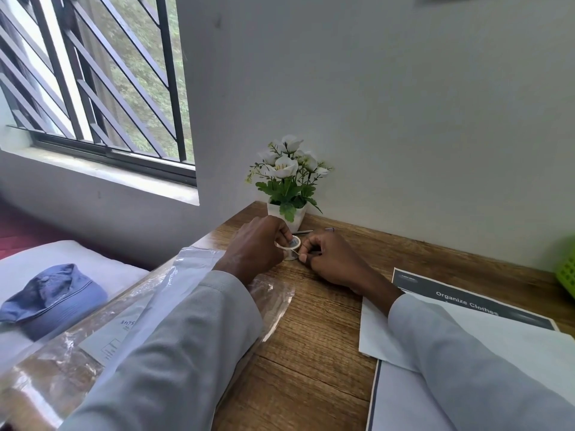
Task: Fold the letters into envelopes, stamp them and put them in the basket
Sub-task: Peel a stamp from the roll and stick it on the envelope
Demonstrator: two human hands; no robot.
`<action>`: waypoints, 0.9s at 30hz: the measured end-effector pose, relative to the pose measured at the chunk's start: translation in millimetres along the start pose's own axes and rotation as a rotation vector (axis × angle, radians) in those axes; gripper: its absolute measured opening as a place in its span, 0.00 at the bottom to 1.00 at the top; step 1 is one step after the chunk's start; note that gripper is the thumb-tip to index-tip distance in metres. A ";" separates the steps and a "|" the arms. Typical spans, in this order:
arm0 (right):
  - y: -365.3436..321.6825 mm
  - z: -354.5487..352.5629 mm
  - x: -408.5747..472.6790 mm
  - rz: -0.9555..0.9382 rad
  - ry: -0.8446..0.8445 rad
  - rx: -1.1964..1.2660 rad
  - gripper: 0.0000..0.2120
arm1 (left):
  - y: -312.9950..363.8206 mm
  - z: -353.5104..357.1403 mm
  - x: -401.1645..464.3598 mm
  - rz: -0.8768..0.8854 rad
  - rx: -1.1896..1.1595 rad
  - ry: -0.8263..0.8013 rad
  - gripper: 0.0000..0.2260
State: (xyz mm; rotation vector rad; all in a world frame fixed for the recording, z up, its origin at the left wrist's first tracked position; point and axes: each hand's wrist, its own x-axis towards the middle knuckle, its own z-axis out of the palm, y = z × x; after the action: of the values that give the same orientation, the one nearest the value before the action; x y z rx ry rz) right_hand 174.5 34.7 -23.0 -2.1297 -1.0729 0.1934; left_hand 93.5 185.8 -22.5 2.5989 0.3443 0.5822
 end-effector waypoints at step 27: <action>-2.3 -5.3 1.7 0.047 -0.100 0.012 0.04 | 1.4 0.4 0.6 0.001 0.006 -0.005 0.13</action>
State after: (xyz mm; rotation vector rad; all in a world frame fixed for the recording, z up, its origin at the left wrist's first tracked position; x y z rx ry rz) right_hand 176.4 34.0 -17.3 -2.1546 -1.0765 0.3310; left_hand 94.5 184.6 -22.0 2.6065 0.3435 0.5754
